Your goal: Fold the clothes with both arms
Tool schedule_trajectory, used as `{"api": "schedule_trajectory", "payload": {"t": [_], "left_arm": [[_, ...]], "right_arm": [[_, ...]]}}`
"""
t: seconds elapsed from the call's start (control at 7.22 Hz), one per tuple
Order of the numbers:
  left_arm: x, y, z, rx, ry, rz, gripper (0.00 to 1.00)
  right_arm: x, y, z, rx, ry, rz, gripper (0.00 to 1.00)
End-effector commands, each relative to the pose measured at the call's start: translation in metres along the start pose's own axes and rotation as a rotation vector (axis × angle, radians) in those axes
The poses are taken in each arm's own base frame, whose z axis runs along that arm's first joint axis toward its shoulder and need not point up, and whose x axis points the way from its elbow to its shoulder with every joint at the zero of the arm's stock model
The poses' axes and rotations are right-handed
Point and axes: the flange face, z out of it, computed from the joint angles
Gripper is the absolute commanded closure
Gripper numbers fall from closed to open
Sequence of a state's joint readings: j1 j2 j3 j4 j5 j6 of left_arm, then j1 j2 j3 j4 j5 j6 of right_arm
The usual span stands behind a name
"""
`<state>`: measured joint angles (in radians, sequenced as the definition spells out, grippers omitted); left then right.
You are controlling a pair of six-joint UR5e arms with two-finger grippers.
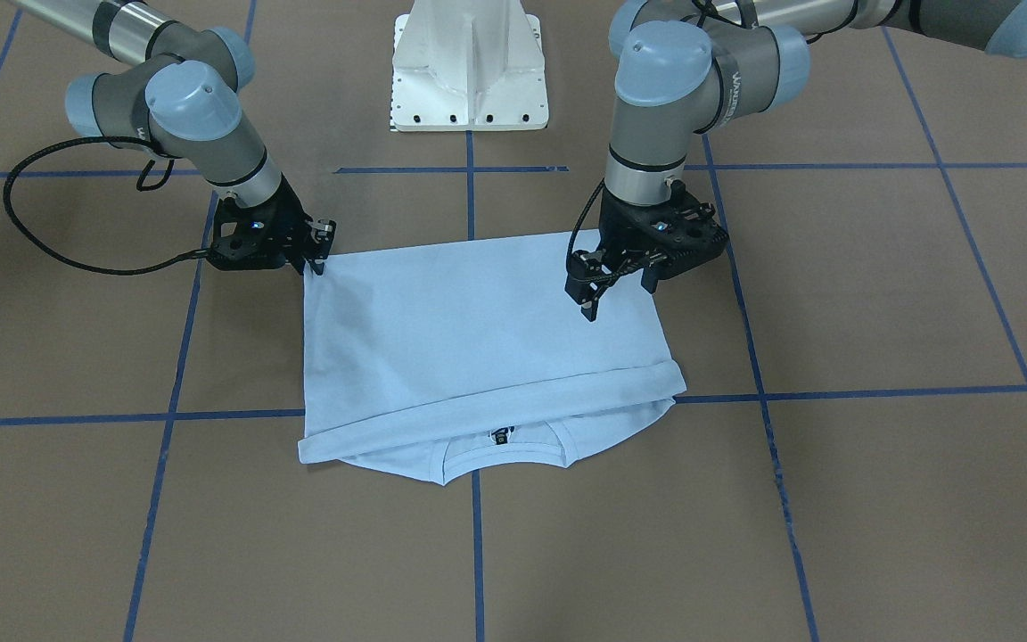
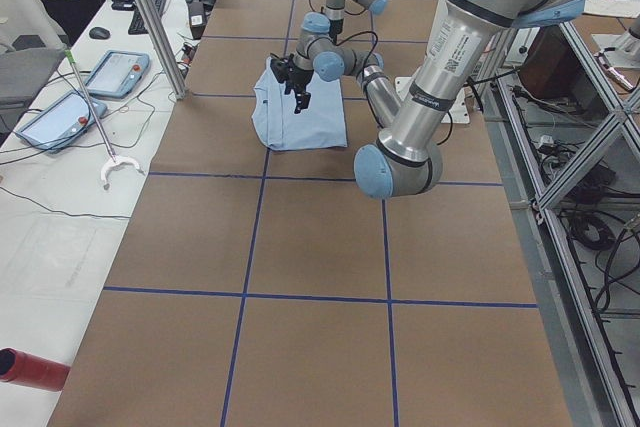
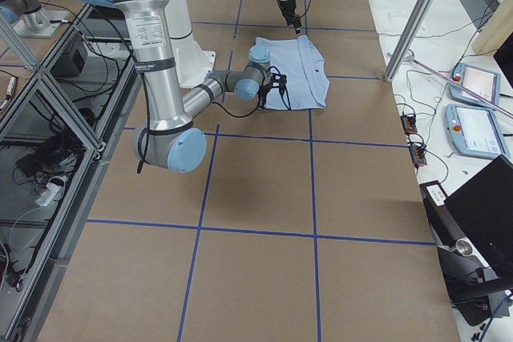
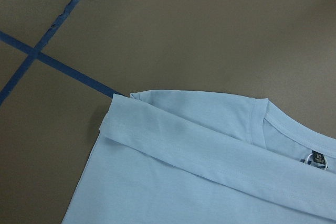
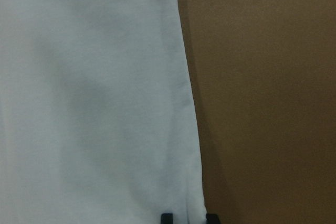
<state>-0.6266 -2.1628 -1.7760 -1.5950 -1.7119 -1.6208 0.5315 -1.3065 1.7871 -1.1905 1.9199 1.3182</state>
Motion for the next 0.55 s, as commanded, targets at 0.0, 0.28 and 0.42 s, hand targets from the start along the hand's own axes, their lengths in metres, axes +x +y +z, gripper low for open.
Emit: {"api": "schedule_trajectory", "payload": {"t": [0.0,0.28,0.42], "left_arm": [[0.002,0.002,-0.001,-0.003,0.003,0.001,0.01],[0.002,0.002,-0.001,-0.003,0.002,0.001,0.01],[0.002,0.003,-0.001,-0.003,0.002,0.004,0.01]], "right_arm": [[0.003,0.001,-0.001,-0.002,0.001,0.002,1.0],[0.008,0.001,-0.006,-0.001,-0.001,0.003,1.0],[0.016,0.018,-0.02,-0.013,-0.014,-0.01,1.0]]}}
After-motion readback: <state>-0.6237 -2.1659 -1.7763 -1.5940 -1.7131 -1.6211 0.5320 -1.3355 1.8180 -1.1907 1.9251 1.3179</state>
